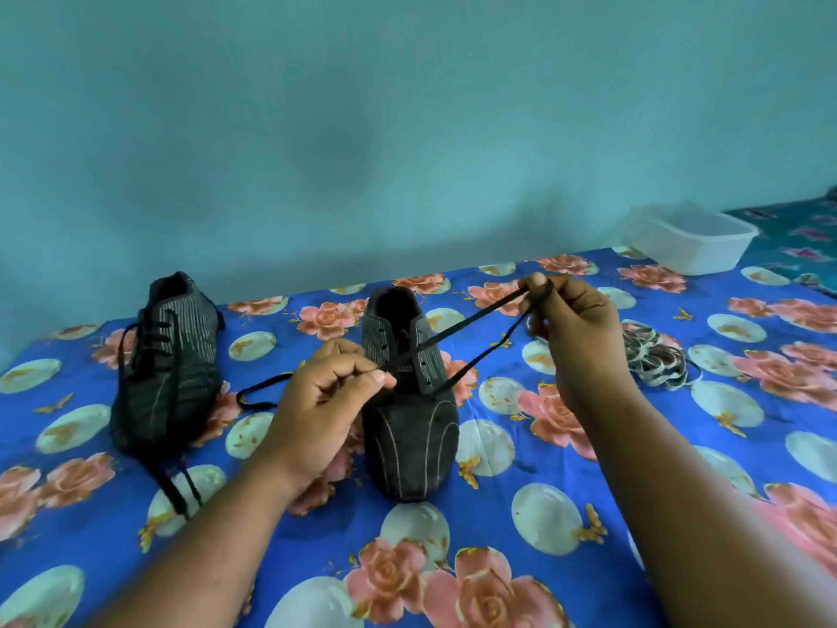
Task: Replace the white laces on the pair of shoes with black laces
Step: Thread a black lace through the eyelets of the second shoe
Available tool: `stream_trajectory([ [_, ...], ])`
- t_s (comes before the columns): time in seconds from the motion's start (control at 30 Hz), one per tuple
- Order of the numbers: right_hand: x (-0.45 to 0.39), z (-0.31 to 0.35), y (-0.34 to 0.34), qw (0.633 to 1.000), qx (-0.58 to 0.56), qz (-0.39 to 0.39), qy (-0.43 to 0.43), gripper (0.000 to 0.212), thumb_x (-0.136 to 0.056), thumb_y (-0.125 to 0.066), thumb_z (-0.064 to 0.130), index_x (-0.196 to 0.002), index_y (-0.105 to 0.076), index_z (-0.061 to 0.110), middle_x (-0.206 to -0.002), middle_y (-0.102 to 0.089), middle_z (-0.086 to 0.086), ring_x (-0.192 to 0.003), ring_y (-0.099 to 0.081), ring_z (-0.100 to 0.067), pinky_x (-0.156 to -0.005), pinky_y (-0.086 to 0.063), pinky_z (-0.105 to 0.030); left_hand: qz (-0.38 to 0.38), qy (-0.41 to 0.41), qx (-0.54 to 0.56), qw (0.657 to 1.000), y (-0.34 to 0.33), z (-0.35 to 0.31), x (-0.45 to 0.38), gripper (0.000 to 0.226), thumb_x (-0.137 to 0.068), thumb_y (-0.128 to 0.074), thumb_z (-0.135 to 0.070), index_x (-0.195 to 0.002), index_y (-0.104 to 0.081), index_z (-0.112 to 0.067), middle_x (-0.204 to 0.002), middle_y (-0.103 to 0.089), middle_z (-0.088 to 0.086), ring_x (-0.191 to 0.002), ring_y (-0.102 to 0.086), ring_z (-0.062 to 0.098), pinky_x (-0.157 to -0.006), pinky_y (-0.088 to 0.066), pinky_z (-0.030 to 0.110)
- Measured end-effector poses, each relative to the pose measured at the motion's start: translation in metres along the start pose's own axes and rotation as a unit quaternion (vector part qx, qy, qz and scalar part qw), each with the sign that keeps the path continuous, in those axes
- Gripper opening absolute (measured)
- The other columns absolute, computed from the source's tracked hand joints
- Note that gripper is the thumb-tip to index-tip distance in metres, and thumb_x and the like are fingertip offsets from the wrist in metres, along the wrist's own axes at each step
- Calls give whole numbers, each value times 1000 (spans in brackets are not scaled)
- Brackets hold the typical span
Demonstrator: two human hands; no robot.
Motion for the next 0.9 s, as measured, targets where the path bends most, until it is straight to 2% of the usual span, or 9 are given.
stream_trajectory([
  [0.17,-16,-22,33,989,-37,-111,-94,25,-100,-64,36,-84,-73,18,-72,-60,-2,-57,-42,-11,-57,-38,-27,-18,-6,25,1000,0,5,-2,28,-76,-64,-37,-69,-74,-12,-76,-50,-3,-79,-50,17,-76,-39,25],
  [0.27,-22,-34,46,981,-23,-143,-132,27,-100,-64,39,-84,-73,20,-73,-66,4,-57,-42,-13,-55,-33,-31,-11,4,65,998,1,8,-3,22,-76,-62,-37,-67,-74,-20,-76,-50,-9,-79,-48,12,-77,-38,24],
  [0.33,-22,-36,45,981,15,-137,-137,28,-101,-62,36,-81,-73,20,-78,-70,6,-60,-49,-11,-58,-37,-30,-21,17,93,995,0,8,-4,24,-80,-60,-40,-70,-74,-24,-78,-56,-10,-82,-53,10,-81,-40,22],
  [0.43,-12,-26,18,991,4,-37,-131,25,-104,-56,23,-85,-71,18,-82,-73,1,-61,-45,-15,-57,-34,-32,-62,-9,35,997,-1,3,-3,25,-89,-58,-49,-90,-74,-29,-95,-70,-7,-96,-63,10,-90,-46,25],
  [0.5,3,-12,-10,992,1,69,-107,21,-104,-57,24,-89,-69,15,-83,-73,-5,-60,-42,-19,-55,-34,-33,-89,-63,-55,992,-3,-5,-3,32,-94,-57,-50,-113,-70,-29,-103,-65,-8,-101,-61,14,-93,-45,24],
  [0.6,34,3,-48,976,-5,205,-80,20,-97,-64,30,-88,-71,13,-79,-72,-8,-61,-50,-24,-59,-41,-35,-62,-100,-101,988,-14,-15,-2,47,-97,-55,-56,-132,-64,-26,-116,-65,-15,-115,-59,12,-100,-42,25],
  [0.7,56,8,-72,957,-1,287,-46,15,-94,-67,27,-84,-75,19,-72,-66,-10,-63,-49,-29,-57,-44,-34,-7,-106,-117,987,-27,-22,-1,42,-97,-53,-59,-120,-71,-29,-108,-68,-16,-114,-60,11,-98,-47,33],
  [0.8,59,11,-73,961,-15,275,-28,19,-95,-67,23,-88,-74,7,-67,-62,-14,-62,-52,-25,-56,-44,-28,-16,-77,-63,995,-26,-27,0,19,-95,-65,-46,-92,-76,-30,-88,-70,-12,-93,-67,12,-82,-52,29],
  [0.9,51,13,-64,974,-37,222,-27,22,-92,-70,27,-88,-74,6,-66,-62,-9,-62,-48,-27,-55,-44,-30,-30,-43,-23,998,-20,-25,1,14,-91,-70,-37,-92,-78,-25,-80,-72,-5,-81,-69,14,-75,-55,28],
])
Point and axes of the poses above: each hand's wrist, its own x-axis away from the middle knuckle, its own y-axis out of the back of the hand, z = x × y, the point moved 4 cm from there along -x, towards the middle knuckle
